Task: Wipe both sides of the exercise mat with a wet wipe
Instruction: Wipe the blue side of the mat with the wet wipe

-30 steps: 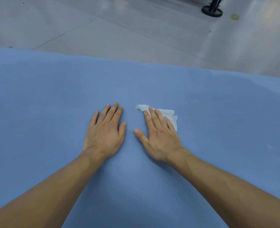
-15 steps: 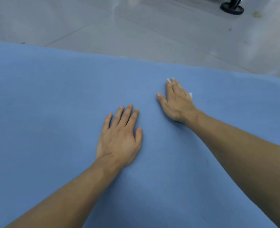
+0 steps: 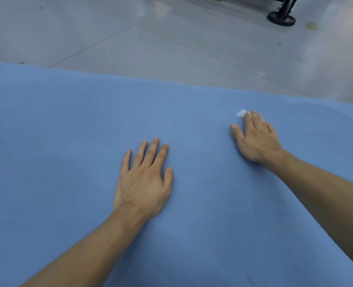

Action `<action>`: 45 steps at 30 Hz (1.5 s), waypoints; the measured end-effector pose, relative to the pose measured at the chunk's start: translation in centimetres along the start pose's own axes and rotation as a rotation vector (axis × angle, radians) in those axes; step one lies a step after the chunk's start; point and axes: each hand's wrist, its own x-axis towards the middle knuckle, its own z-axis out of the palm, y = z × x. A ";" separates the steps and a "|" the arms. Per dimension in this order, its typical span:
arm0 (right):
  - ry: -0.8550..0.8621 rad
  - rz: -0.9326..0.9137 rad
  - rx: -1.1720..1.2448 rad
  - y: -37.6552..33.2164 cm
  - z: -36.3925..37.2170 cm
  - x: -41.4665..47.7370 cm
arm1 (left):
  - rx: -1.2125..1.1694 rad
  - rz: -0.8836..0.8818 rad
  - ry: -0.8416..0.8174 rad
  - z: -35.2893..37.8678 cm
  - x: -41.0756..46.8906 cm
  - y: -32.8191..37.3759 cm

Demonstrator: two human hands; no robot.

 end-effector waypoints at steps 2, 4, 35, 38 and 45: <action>-0.025 0.108 0.087 -1.0 0.0 2.3 | 0.006 0.000 0.016 0.2 0.1 0.0; -0.045 0.167 0.159 -2.8 0.1 4.5 | 0.007 -0.003 0.032 0.5 0.2 -0.1; -0.121 -0.260 0.104 0.7 -0.7 -2.0 | 0.023 0.001 0.000 0.2 0.1 -0.2; -0.192 -0.525 0.051 -2.6 -0.6 -6.6 | 0.006 0.000 0.015 0.2 0.0 -0.2; -0.151 -0.622 -0.122 -1.6 -0.5 -10.0 | 0.013 0.000 -0.002 0.2 0.0 -0.3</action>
